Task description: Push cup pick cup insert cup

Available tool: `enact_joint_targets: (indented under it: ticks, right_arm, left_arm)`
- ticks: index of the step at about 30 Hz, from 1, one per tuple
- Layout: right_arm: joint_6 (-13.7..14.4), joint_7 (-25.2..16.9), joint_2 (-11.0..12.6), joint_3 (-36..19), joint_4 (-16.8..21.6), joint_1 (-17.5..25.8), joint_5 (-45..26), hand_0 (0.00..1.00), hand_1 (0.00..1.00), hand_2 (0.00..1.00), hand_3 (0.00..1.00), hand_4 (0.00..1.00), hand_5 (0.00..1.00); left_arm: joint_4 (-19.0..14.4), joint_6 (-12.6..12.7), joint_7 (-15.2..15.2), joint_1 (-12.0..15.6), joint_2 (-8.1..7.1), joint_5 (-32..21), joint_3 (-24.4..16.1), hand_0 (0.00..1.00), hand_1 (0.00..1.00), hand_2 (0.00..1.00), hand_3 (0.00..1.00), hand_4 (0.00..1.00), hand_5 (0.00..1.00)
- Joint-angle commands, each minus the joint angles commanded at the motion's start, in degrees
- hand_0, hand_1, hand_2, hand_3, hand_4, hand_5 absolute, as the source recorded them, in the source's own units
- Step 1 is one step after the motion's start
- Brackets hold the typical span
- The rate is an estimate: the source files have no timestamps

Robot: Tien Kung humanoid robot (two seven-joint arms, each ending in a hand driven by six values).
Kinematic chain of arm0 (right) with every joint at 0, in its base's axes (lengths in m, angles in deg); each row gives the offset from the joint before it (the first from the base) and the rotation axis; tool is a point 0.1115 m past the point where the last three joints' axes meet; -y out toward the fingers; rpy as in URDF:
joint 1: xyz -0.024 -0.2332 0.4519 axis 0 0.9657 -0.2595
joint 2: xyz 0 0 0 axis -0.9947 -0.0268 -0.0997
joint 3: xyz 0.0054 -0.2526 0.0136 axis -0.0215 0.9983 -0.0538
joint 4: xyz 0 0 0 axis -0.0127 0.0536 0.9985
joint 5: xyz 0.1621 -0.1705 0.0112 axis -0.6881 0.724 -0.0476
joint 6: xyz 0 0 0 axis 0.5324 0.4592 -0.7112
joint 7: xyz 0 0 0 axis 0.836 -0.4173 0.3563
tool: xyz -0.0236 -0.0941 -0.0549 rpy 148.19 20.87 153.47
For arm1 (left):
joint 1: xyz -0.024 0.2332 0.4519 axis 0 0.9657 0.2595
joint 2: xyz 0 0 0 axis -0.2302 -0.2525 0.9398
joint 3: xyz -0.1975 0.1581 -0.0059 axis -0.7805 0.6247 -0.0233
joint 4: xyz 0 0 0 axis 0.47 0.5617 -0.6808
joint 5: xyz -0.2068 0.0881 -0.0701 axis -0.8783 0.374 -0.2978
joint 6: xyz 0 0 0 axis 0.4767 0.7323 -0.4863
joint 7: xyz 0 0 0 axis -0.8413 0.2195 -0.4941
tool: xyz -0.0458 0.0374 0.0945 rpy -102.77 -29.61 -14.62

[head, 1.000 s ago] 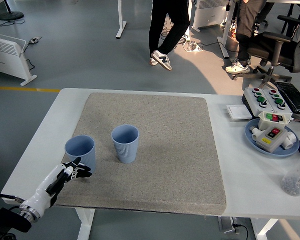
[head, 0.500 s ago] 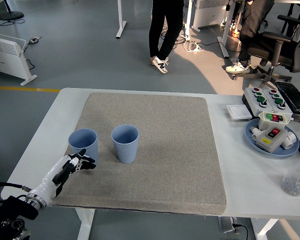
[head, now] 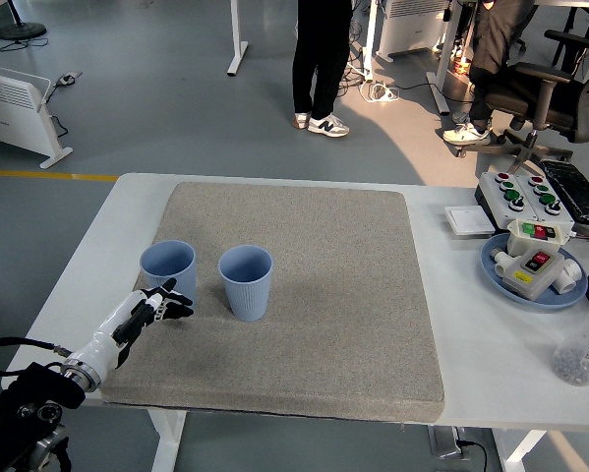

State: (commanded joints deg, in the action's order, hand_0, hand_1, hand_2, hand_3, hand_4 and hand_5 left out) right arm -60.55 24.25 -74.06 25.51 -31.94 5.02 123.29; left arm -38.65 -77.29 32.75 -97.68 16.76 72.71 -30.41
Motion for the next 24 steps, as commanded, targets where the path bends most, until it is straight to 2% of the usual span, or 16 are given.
enact_joint_targets:
  ticks: [7,16,24]
  right_arm:
    - [-0.1,0.0,0.0,0.1,0.0,0.0,0.3,0.528,0.546,0.518,0.660,0.329,0.998]
    - [-0.1,0.1,-0.1,0.7,0.0,0.0,0.1,0.528,0.546,0.518,0.659,0.328,0.998]
    - [-0.1,0.2,-0.1,0.5,0.0,0.1,1.0,0.528,0.546,0.518,0.659,0.326,0.998]
  left_arm:
    - [3.1,-0.1,0.2,-3.3,0.33,-1.7,1.9,0.728,0.616,0.528,0.506,0.680,0.998]
    - [8.3,-0.4,0.9,-8.1,0.42,-5.3,7.6,0.725,0.617,0.524,0.504,0.676,0.998]
    - [12.9,-0.1,2.0,-11.7,0.30,-8.5,11.1,0.725,0.615,0.521,0.502,0.672,0.998]
